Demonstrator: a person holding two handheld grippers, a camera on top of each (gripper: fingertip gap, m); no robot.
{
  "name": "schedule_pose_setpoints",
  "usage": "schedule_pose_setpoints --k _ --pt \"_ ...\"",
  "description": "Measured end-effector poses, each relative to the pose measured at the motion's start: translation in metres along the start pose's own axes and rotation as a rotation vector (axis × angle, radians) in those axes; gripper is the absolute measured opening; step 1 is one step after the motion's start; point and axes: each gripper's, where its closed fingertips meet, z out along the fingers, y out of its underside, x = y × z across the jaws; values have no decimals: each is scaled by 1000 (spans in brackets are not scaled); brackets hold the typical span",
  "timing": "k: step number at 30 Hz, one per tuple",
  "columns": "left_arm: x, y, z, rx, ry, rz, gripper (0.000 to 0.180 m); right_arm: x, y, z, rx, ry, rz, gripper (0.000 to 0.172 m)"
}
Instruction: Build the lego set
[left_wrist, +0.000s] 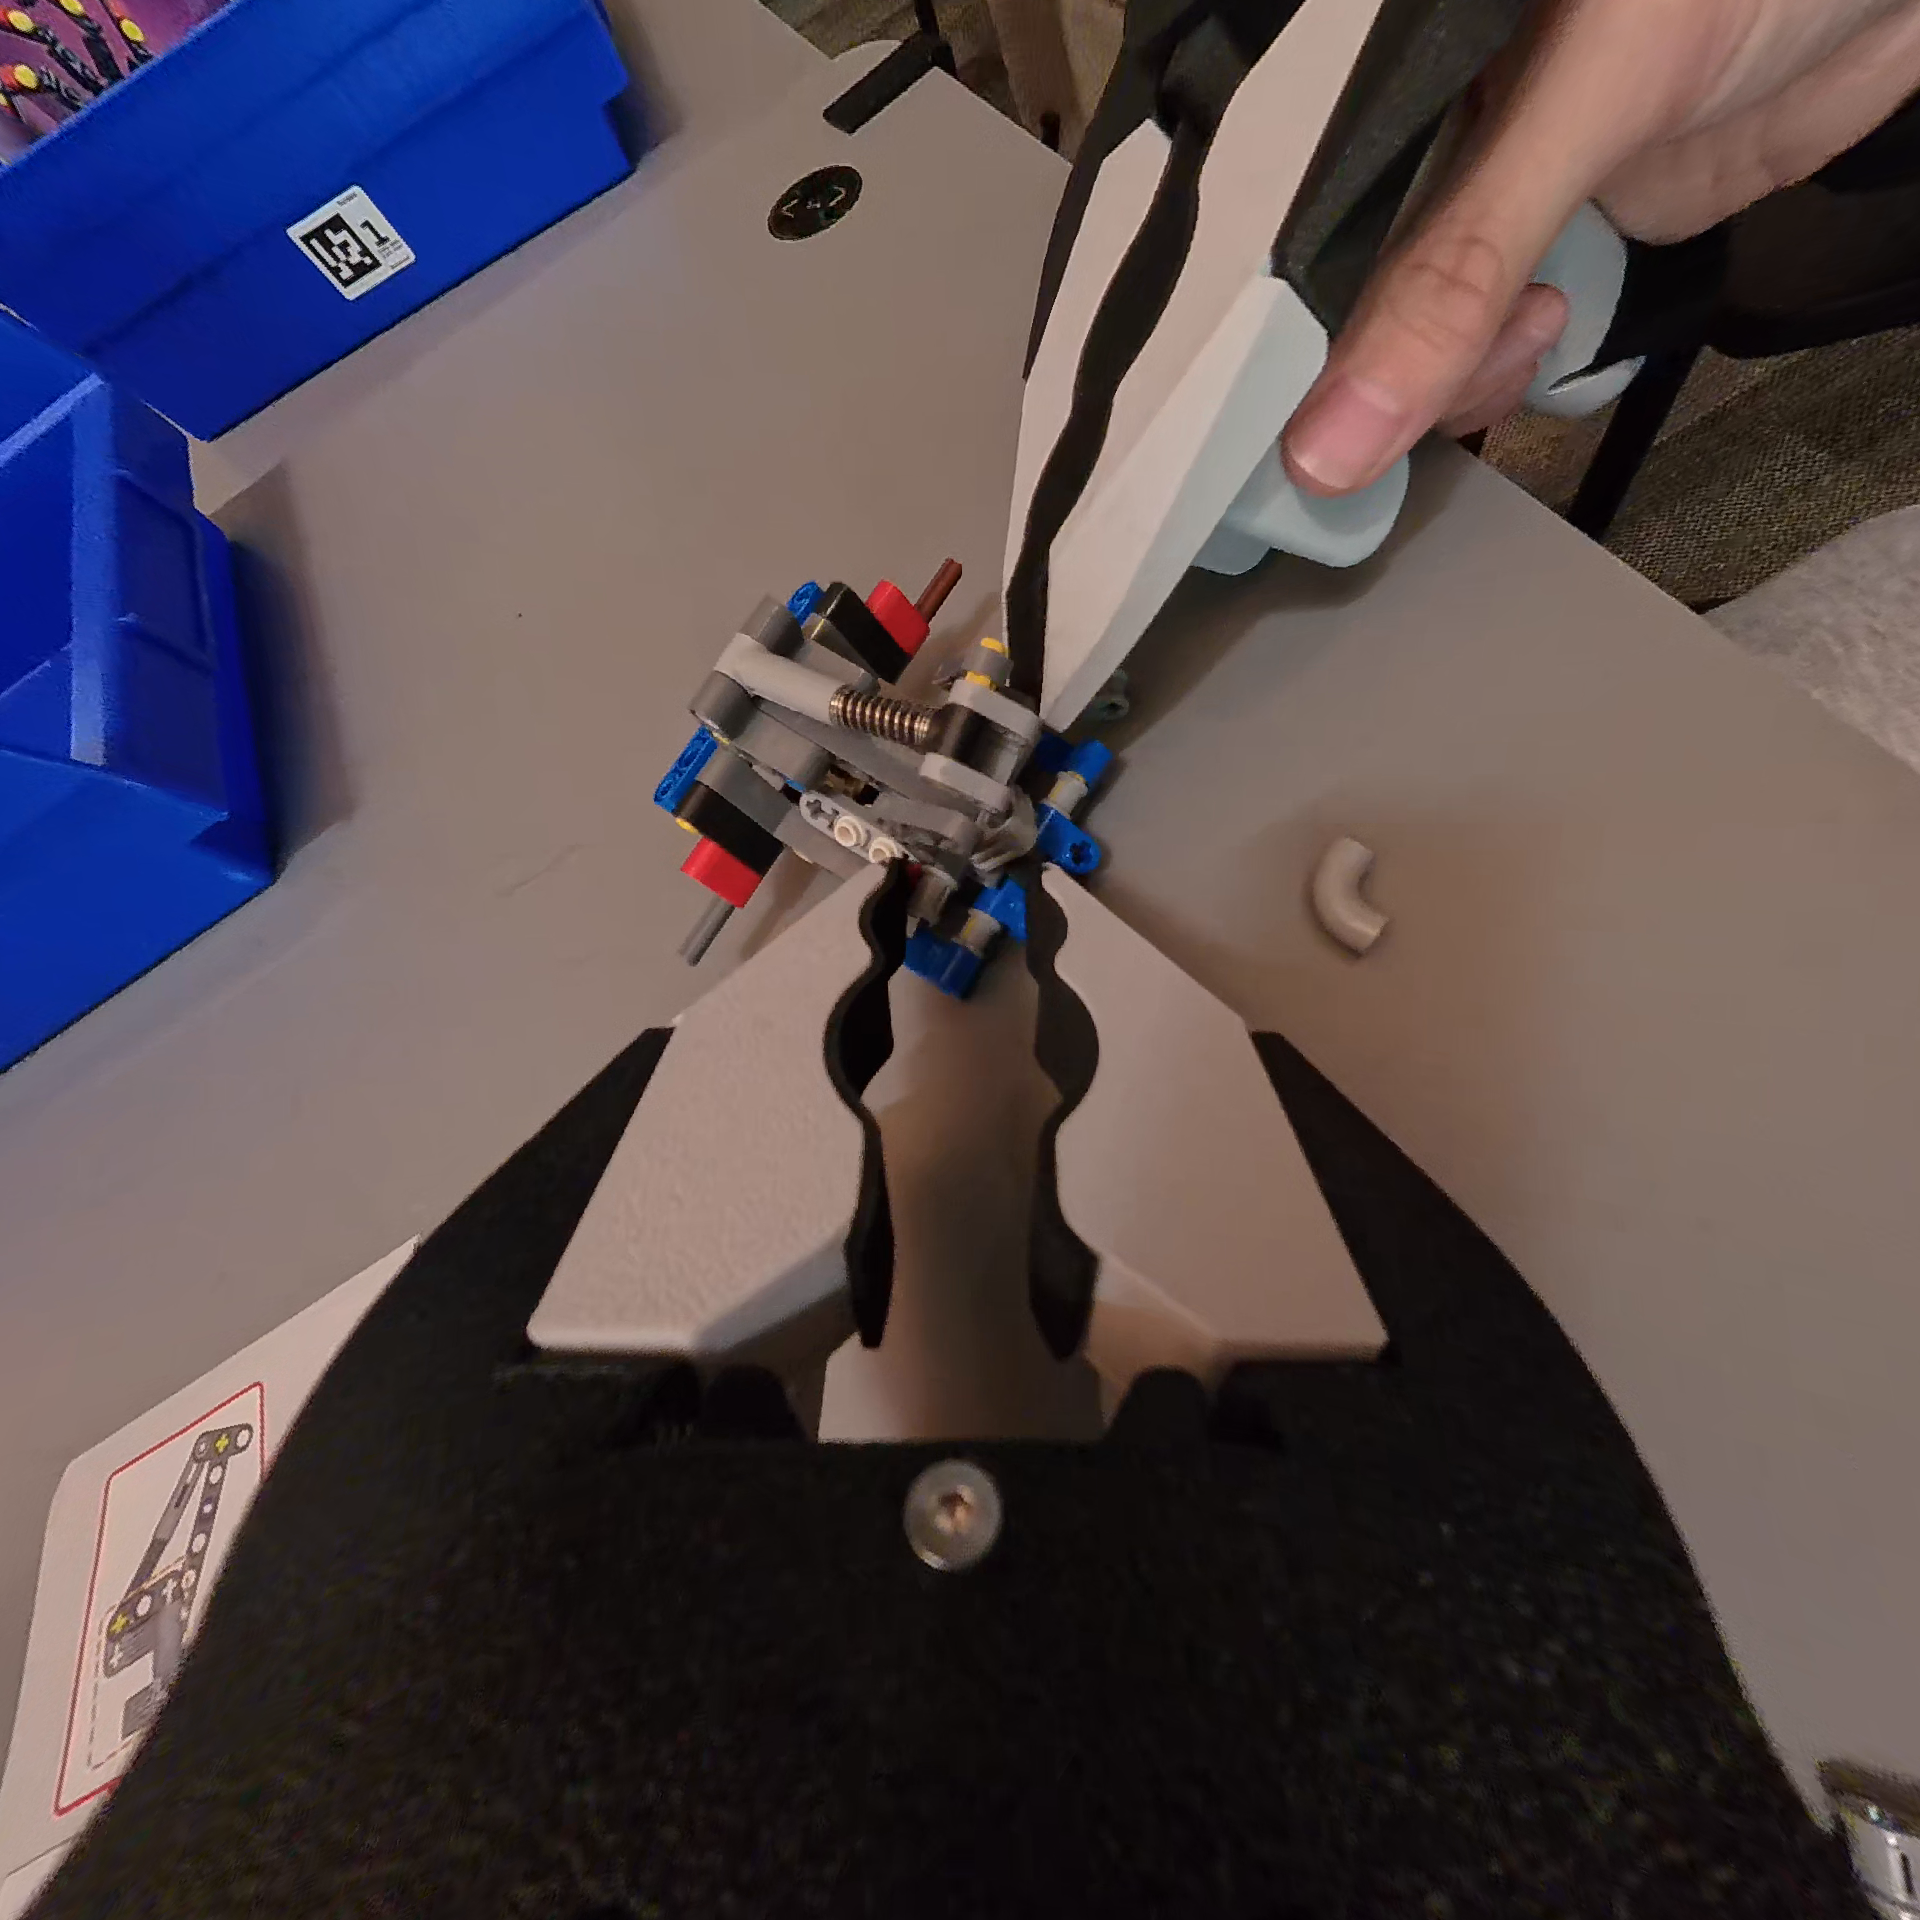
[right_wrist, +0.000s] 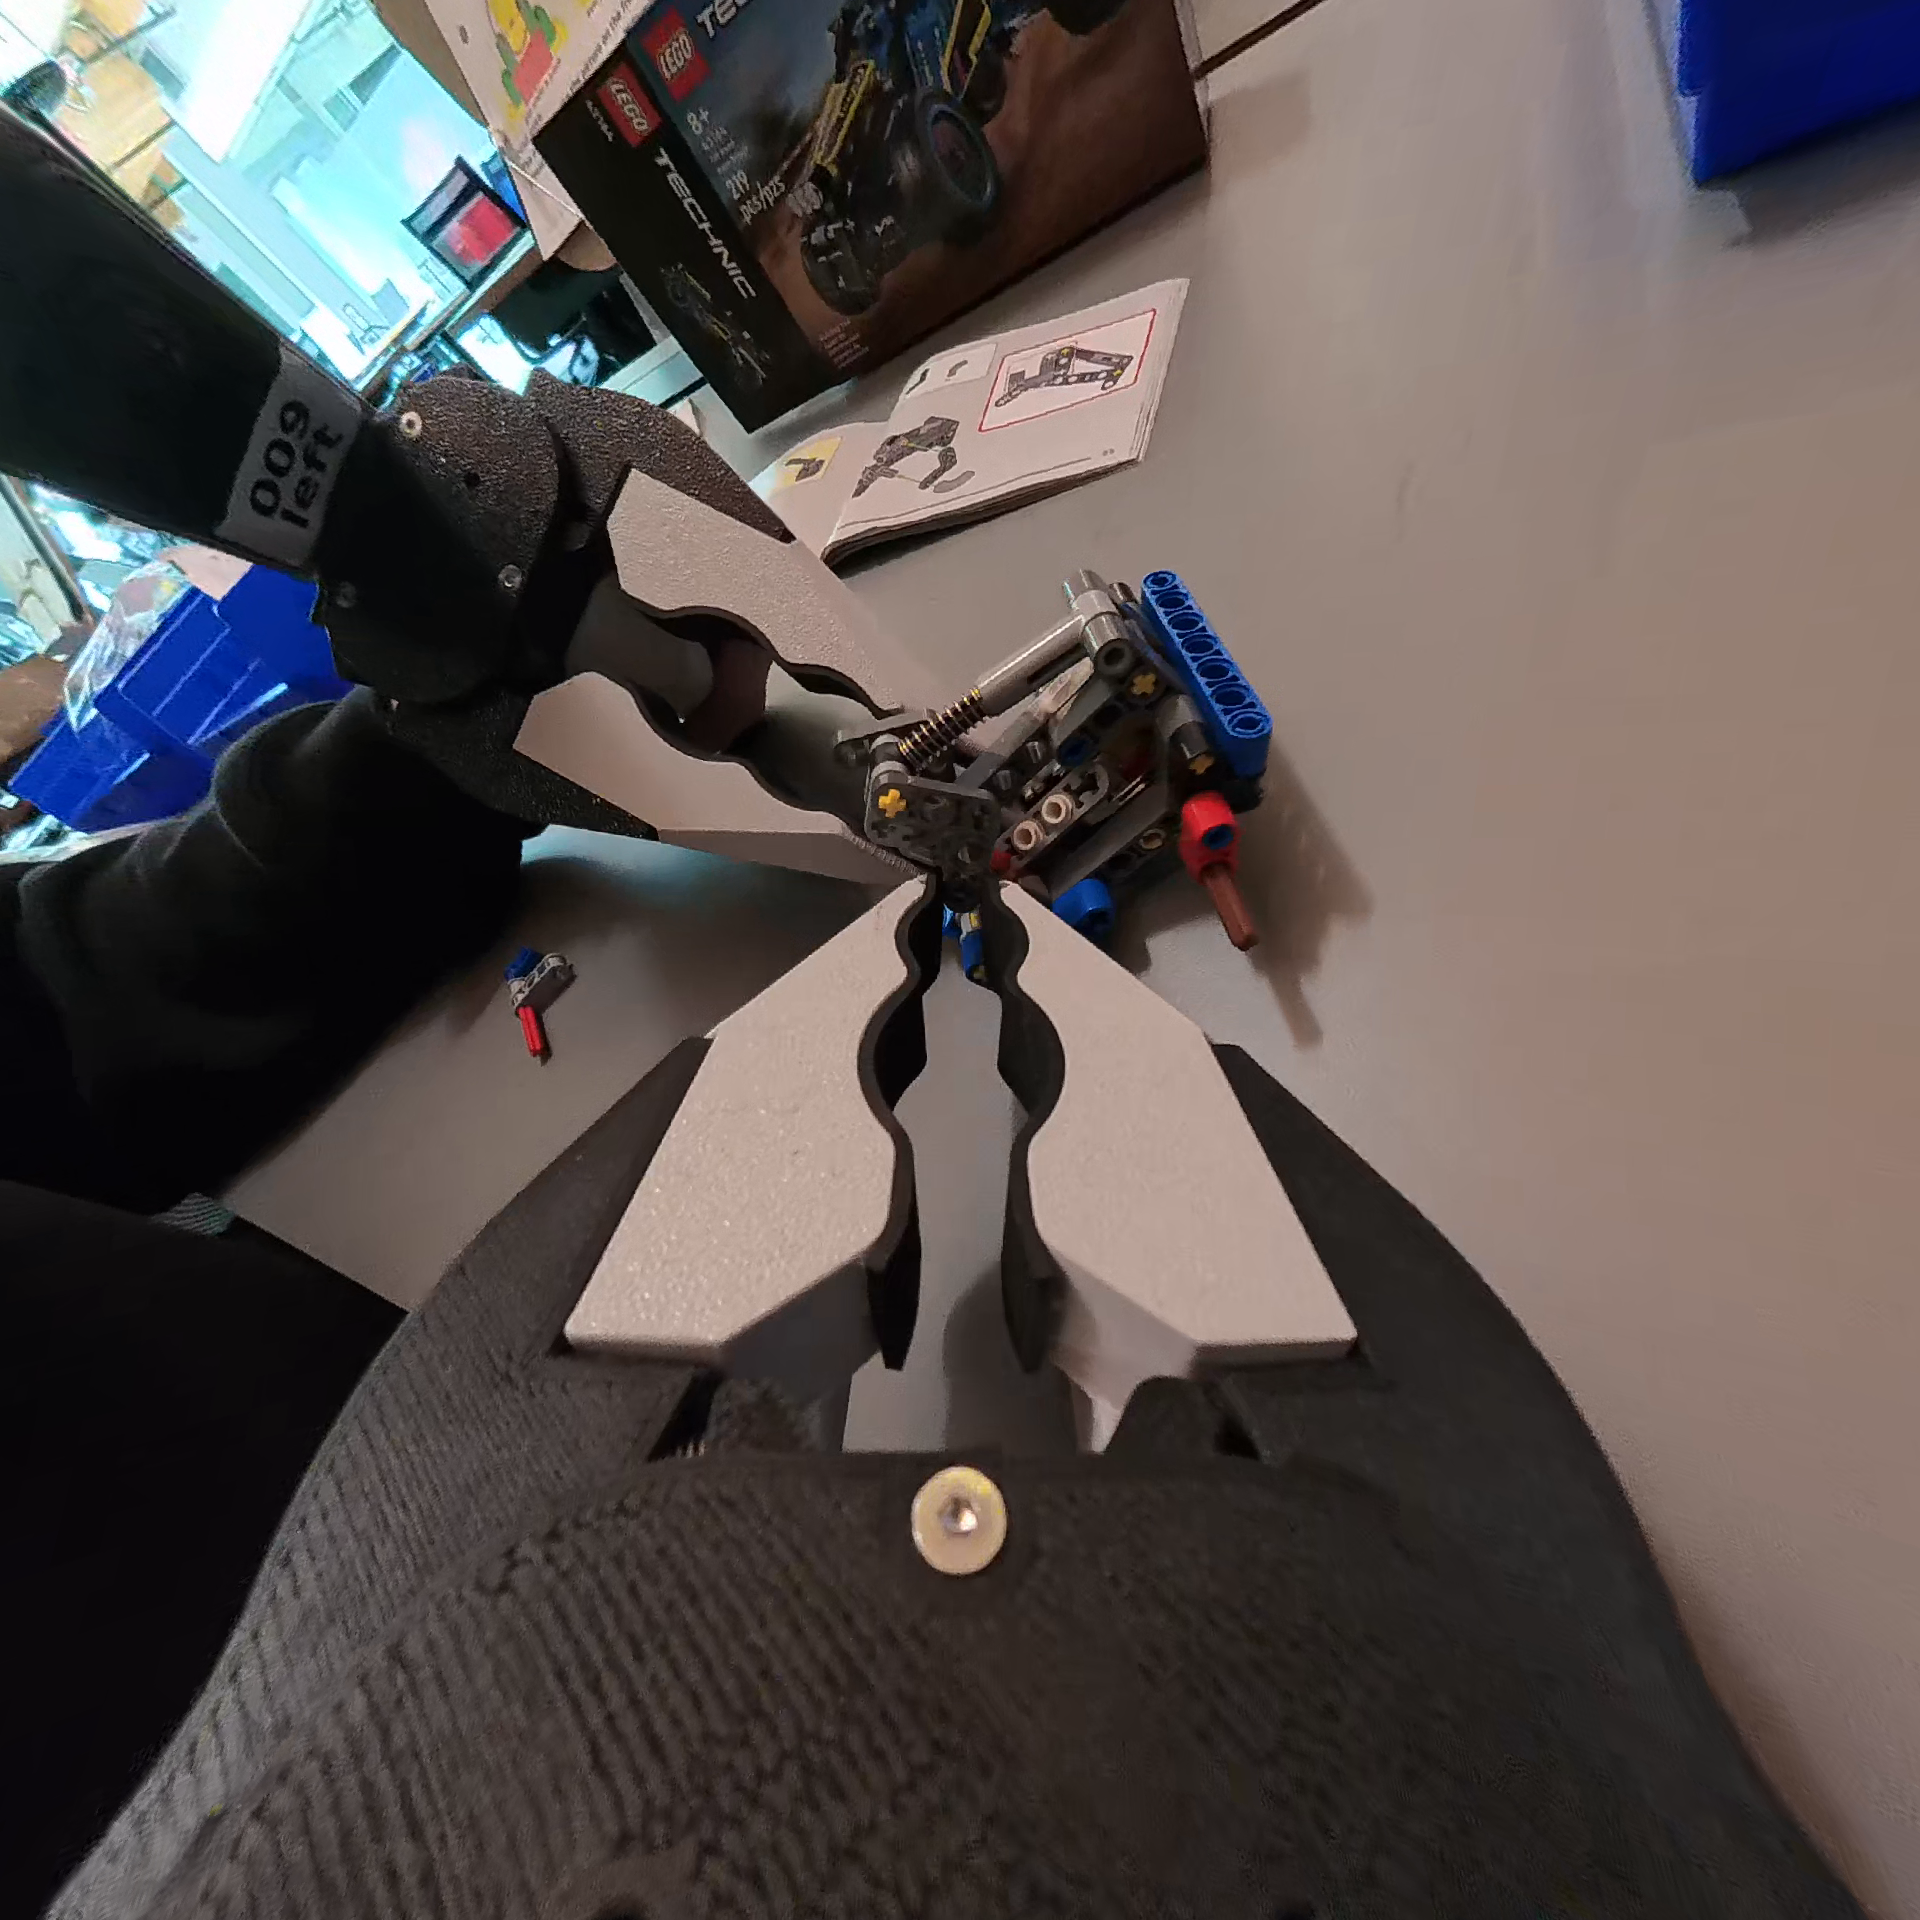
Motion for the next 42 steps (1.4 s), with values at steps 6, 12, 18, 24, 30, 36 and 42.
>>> schedule_pose_setpoints --k 6,12,18,24,30,36,42 --pt "0 0 0 3 6 -4 18 1 1 -1 -17 -4 -16 5" --pt "0 0 -1 7 12 -14 17 2 0 -1 -22 -9 -29 4" --pt "-1 0 -1 6 24 -34 16 2 0 1 -67 10 -83 5" --pt "-1 0 -1 9 33 -44 13 3 0 -1 -88 -102 12 5" --pt "0 0 -1 11 32 -34 12 3 0 -2 -109 -141 45 5" --pt "0 0 -1 10 38 -44 12 3 0 -1 -113 -150 67 5" --pt "-5 2 -2 2 22 -70 11 5 -3 3 -61 -47 70 5"
